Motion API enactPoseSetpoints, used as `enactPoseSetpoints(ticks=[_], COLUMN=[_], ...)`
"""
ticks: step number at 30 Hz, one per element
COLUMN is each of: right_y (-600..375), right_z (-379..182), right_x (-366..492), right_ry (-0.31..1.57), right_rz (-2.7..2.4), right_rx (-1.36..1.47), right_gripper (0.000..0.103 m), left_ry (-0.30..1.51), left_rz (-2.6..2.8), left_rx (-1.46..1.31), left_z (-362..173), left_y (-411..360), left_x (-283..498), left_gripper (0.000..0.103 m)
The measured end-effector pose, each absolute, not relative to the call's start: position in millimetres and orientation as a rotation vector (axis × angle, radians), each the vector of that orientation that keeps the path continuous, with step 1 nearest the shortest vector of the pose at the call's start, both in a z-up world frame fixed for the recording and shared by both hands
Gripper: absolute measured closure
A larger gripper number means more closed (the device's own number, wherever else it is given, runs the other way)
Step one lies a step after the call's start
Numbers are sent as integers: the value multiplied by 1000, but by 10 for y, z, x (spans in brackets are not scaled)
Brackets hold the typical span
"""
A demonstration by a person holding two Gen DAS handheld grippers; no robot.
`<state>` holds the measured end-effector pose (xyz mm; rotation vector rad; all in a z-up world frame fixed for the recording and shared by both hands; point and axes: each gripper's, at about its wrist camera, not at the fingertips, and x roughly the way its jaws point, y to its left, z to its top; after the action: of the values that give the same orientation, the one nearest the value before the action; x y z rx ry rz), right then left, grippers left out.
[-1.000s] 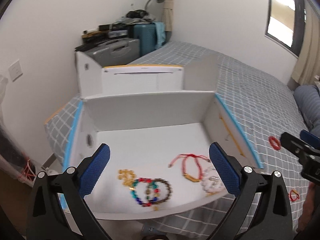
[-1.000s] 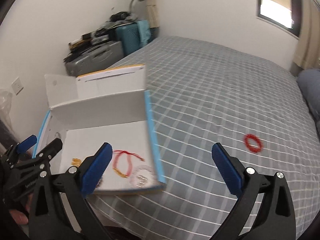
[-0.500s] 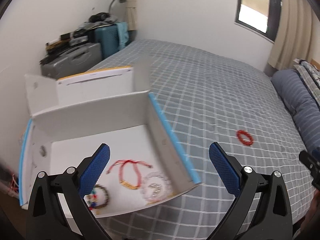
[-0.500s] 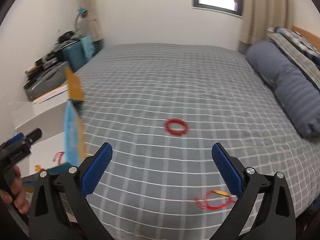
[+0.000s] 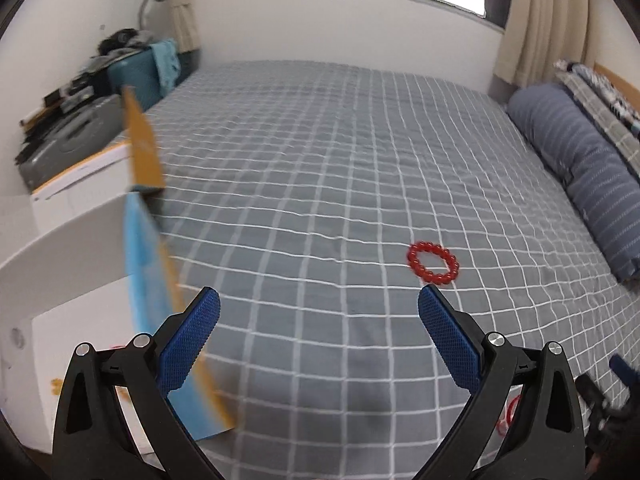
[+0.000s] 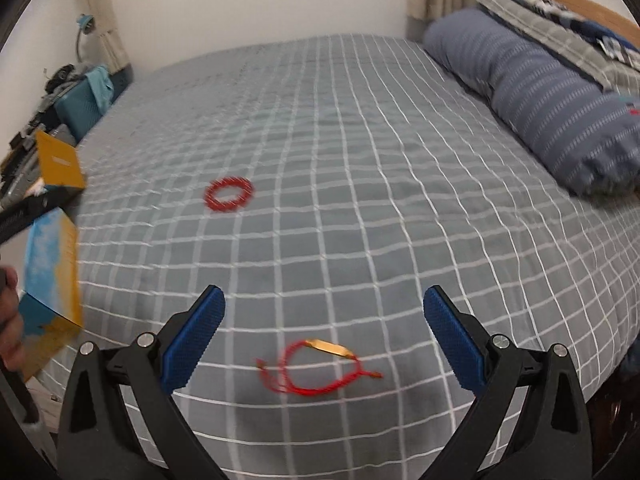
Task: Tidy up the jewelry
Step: 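Move both tools back over the red bead bracelet on the bed, then grasp the red bead bracelet with the left tool while the right tool grasps the second red cord bracelet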
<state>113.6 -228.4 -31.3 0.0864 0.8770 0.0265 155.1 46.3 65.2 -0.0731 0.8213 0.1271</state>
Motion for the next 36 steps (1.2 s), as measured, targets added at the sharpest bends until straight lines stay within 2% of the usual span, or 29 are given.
enactPoseSetpoints(ticks=[8, 17, 23, 28, 30, 36], right_y=[-2635, -2641, -2595, -2585, -2546, -2373], right_z=[-922, -1063, -1274, -1304, -1295, -1307], right_x=[1239, 1135, 1253, 1298, 1304, 1260], right_ry=[987, 1004, 1039, 1025, 1022, 1001], right_rz=[-15, 72, 109, 108, 124, 154], right_rx=[97, 62, 42, 30, 23, -85], right_gripper=[7, 8, 13, 25, 35, 51], left_ry=[878, 914, 909, 915, 923, 922], left_rz=[79, 60, 51, 29, 27, 15], left_rx=[-17, -7, 6, -11, -11, -33], left_z=[144, -365, -544, -661, -696, -756], left_y=[6, -198, -272, -269, -280, -251], left_x=[2263, 2765, 2912, 2974, 2983, 2988], left_gripper=[6, 6, 6, 6, 6, 6])
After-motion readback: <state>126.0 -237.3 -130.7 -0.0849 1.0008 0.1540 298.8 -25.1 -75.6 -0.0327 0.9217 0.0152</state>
